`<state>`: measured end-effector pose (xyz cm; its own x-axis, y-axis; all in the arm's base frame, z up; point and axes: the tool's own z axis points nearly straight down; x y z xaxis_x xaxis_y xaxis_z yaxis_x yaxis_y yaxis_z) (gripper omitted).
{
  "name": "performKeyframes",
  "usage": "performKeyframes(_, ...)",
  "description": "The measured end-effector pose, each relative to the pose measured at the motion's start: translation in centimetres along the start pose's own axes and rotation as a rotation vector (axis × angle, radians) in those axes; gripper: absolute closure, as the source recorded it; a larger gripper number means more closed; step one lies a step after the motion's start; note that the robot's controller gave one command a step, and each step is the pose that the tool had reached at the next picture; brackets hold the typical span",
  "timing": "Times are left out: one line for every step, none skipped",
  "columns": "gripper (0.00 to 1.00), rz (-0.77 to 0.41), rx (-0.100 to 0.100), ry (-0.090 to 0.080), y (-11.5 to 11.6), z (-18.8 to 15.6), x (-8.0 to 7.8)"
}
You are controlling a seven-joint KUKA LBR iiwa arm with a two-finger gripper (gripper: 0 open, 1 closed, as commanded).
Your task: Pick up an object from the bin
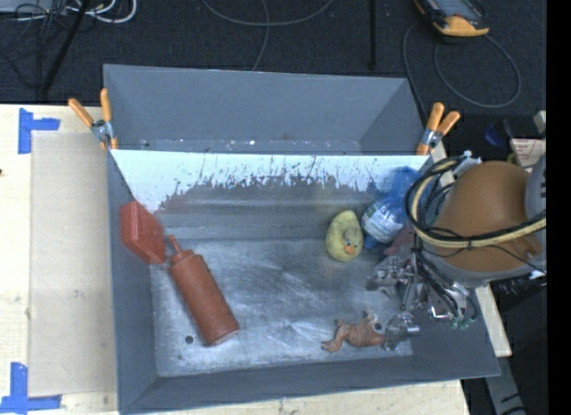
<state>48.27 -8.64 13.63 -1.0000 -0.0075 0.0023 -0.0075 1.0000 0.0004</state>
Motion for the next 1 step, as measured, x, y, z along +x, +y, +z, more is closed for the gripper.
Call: performKeyframes(0.0, -0.001, 0.0, 0.0, 0.0, 0.0, 0.0)
